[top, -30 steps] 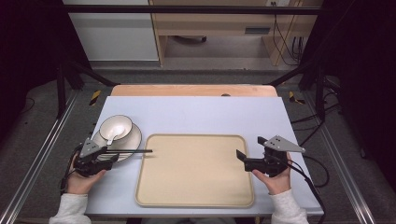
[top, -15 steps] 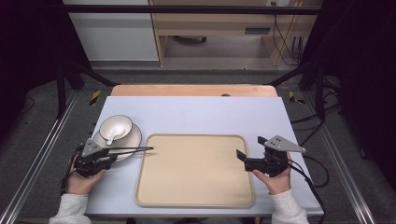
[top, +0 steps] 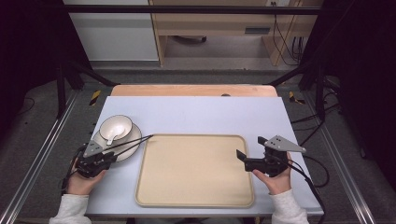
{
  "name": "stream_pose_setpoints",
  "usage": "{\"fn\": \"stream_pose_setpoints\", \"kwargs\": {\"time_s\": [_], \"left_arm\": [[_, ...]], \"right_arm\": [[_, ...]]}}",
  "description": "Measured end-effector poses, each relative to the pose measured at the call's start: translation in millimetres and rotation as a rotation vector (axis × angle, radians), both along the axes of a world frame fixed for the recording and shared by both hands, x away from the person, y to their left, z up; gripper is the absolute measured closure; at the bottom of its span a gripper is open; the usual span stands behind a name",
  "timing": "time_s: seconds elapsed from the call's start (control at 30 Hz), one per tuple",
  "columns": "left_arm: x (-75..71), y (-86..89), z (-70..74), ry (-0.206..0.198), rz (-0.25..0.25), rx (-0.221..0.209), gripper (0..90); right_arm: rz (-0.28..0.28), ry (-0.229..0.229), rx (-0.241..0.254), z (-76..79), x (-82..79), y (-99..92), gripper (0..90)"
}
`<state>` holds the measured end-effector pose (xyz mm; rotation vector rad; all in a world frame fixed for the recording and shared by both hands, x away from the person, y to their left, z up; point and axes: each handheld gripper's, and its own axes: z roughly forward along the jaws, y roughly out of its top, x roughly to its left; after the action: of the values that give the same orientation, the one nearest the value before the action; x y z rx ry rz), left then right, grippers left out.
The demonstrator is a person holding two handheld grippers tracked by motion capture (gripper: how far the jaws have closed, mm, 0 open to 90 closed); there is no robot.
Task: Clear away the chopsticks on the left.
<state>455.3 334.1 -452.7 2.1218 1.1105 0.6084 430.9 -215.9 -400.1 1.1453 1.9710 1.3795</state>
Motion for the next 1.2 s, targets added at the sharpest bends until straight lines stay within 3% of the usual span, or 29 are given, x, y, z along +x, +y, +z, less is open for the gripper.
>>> {"fn": "stream_pose_setpoints", "kwargs": {"time_s": [0.3, 0.43, 0.6, 0.77, 1.2], "left_arm": [[0.0, -6.3, 0.8, 0.015, -0.004, 0.000, 83.9], [1.2, -7.8, 2.1, 0.019, -0.001, -0.011, 80.9], [7.4, -11.9, 1.9, 0.033, 0.033, -0.049, 79.4], [11.2, -12.5, 0.5, 0.064, 0.051, -0.032, 81.0], [9.2, -20.5, 1.7, 0.063, 0.065, -0.060, 85.1]], "right_arm": [[0.000, 0.001, 0.000, -0.1, -0.5, 0.3, 5.2], [-0.001, 0.002, 0.002, 0.2, -0.5, 0.2, 5.1], [0.001, 0.003, 0.005, 0.8, -0.6, -0.4, 5.1], [0.002, 0.002, 0.007, 1.0, -0.7, -0.2, 5.1], [0.002, 0.003, 0.007, 1.1, -0.8, -0.3, 4.9]]}}
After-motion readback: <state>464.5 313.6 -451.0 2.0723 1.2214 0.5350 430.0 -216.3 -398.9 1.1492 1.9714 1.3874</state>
